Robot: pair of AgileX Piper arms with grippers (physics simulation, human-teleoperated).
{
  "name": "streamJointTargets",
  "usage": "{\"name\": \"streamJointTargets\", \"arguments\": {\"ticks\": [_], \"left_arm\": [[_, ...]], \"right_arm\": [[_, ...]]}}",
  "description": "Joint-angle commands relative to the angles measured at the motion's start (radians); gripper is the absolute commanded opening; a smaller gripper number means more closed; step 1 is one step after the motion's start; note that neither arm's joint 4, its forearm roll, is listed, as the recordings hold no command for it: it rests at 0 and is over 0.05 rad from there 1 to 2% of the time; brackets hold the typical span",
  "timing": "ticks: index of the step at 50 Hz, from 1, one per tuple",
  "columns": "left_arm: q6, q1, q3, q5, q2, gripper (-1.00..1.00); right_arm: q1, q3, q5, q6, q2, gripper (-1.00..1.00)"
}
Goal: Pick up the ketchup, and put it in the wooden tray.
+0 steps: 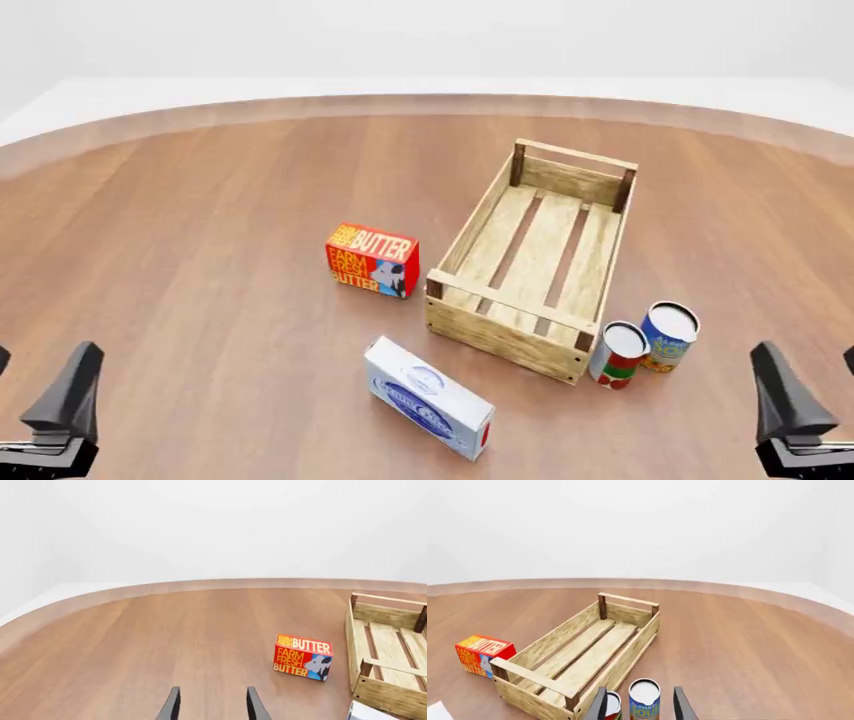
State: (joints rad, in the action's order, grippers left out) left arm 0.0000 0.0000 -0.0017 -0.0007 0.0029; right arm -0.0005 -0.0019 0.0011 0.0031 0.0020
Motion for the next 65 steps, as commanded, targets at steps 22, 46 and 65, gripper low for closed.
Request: {"name": "streamJointTargets", "arguments": {"ticks": [22,46,65], "left_arm": [[0.0,0.0,-0.003,-0.001,0.005,1.0],[0.0,0.0,-0.003,-0.001,0.005,1.0],[0.0,0.0,-0.003,-0.001,0.005,1.0]], "right_arm": [[0.139,-0.116,-0.152,-0.067,0.432,1.0],[0.503,-0.358,0.06,-0.048,0.708,1.0],[0.763,-0.494,-0.022,-0.007,0.961,1.0]]}}
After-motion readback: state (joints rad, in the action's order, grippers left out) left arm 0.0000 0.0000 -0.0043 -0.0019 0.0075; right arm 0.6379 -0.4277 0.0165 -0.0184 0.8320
